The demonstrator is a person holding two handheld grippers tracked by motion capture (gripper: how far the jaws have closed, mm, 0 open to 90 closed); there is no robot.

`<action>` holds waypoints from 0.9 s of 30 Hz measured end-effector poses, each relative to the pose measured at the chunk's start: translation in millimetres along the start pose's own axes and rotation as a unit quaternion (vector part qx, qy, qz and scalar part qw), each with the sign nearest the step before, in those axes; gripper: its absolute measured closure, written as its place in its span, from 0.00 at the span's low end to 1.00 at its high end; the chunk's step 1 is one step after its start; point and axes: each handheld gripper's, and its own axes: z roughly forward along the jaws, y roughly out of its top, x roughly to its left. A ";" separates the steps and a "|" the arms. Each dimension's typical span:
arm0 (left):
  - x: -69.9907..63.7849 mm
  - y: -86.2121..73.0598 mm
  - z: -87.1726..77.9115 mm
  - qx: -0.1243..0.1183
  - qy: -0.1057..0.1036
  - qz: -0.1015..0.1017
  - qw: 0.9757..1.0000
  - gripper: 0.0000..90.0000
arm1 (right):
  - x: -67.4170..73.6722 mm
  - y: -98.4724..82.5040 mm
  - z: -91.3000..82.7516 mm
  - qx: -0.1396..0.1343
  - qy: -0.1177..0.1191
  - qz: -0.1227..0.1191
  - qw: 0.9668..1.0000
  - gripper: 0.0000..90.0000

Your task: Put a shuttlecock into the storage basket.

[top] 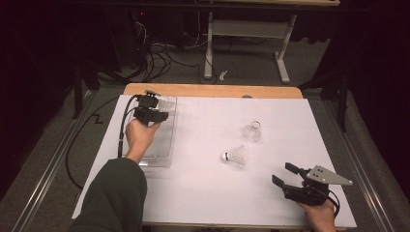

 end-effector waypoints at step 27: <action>-4.9 -1.5 -4.3 -0.021 0.002 0.010 1.000 0.36 | 0.2 0.1 -0.4 -0.001 -0.001 0.001 1.000 0.32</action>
